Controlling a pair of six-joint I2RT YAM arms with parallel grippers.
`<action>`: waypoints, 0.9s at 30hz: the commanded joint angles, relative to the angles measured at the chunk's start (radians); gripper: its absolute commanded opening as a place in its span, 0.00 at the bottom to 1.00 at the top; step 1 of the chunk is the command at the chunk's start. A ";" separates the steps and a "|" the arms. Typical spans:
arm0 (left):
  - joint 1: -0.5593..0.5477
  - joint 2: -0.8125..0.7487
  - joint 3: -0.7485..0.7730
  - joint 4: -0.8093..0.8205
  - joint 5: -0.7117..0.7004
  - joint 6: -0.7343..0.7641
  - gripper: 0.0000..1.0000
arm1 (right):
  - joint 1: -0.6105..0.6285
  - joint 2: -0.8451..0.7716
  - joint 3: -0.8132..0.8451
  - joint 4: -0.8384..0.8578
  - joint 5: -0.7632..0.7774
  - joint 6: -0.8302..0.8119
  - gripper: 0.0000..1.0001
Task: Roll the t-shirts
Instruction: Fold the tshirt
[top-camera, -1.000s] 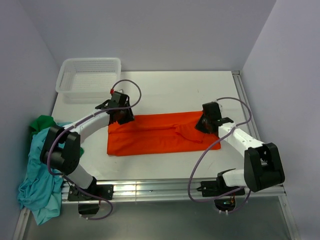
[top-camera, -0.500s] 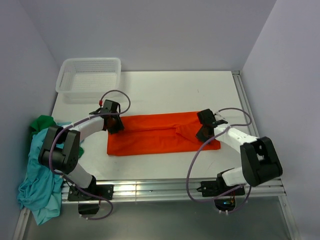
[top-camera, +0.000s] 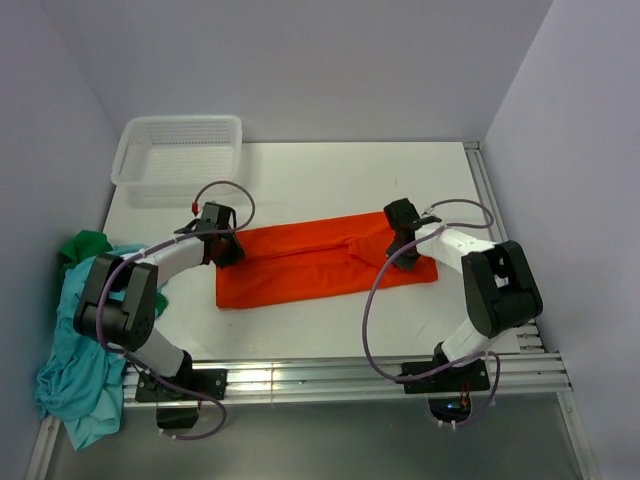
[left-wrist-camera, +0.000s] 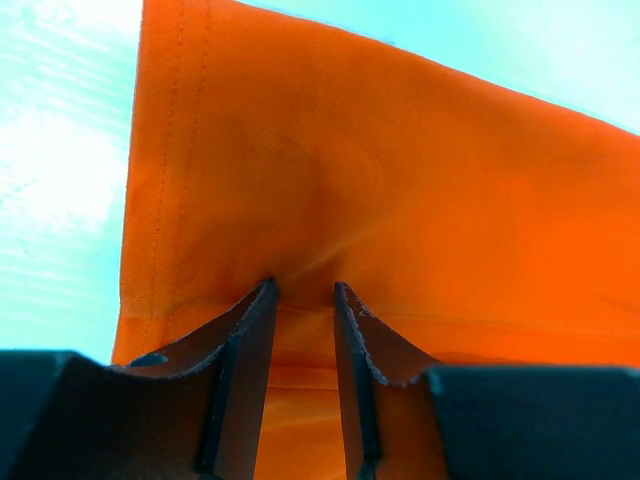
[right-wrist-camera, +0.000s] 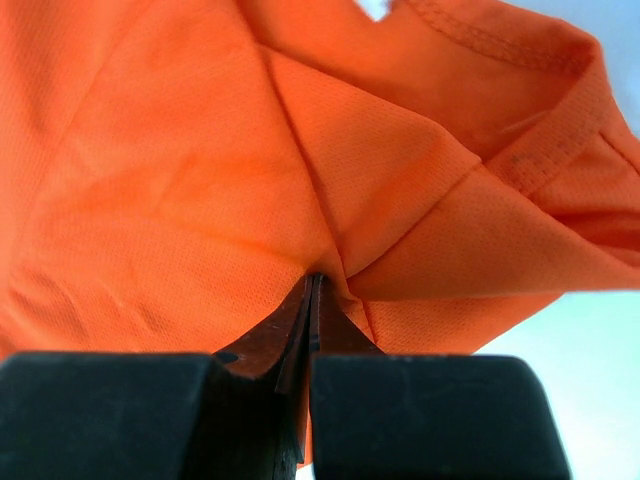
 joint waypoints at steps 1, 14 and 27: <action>0.006 -0.006 -0.088 -0.002 0.034 -0.037 0.36 | -0.044 0.066 0.051 -0.037 0.028 -0.028 0.00; -0.071 -0.139 -0.237 -0.007 0.048 -0.135 0.36 | -0.144 0.290 0.366 -0.044 -0.016 -0.159 0.00; -0.451 -0.274 -0.347 -0.064 -0.016 -0.430 0.37 | -0.153 0.470 0.626 -0.112 -0.027 -0.240 0.00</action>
